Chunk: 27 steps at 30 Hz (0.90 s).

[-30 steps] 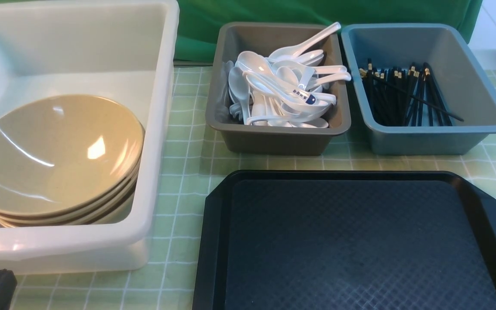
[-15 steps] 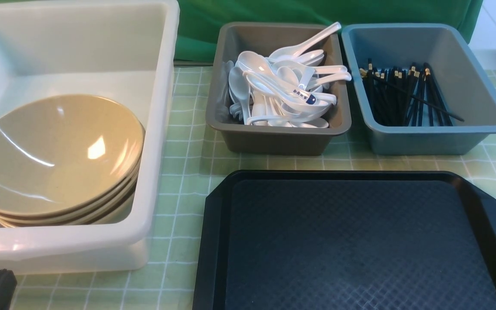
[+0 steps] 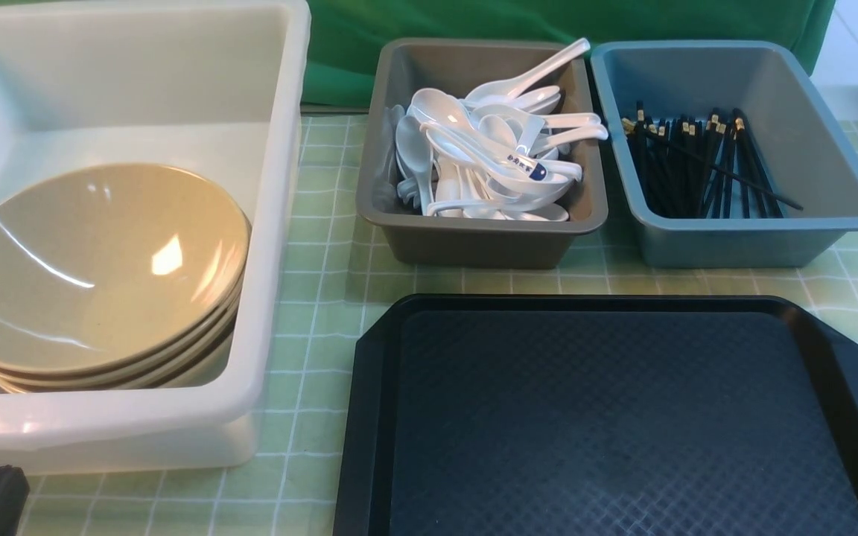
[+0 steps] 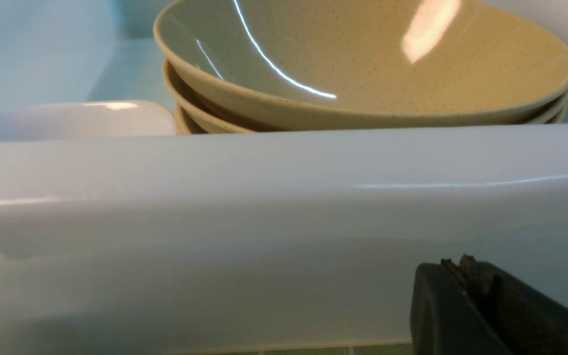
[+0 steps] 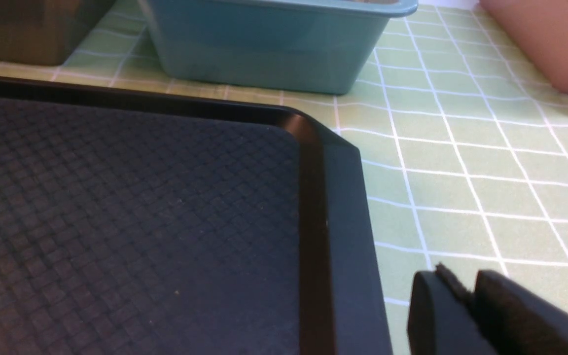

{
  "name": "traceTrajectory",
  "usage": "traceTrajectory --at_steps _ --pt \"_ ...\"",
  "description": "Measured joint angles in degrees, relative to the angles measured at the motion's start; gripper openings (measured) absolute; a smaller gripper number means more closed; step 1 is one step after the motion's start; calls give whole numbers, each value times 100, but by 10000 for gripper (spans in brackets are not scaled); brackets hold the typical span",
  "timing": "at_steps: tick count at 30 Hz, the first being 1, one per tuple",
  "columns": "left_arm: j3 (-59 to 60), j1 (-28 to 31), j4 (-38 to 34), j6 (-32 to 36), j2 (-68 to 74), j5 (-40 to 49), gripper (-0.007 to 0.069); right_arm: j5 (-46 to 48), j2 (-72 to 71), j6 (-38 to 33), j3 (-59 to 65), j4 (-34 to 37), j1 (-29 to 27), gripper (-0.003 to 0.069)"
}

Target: On green table put chopsticks spoon bowls plates into blue grey white boxes.

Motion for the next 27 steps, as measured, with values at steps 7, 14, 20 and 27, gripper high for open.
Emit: traceTrajectory --at_steps 7,14,20,27 --pt "0 0 0 0 0 0 -2 0 0 0 0 0 0 119" --pt "0 0 0 0 0 0 -2 0 0 0 0 0 0 125" --pt "0 0 0 0 0 0 -2 0 0 0 0 0 0 130" --pt "0 0 0 0 0 0 -2 0 0 0 0 0 0 131"
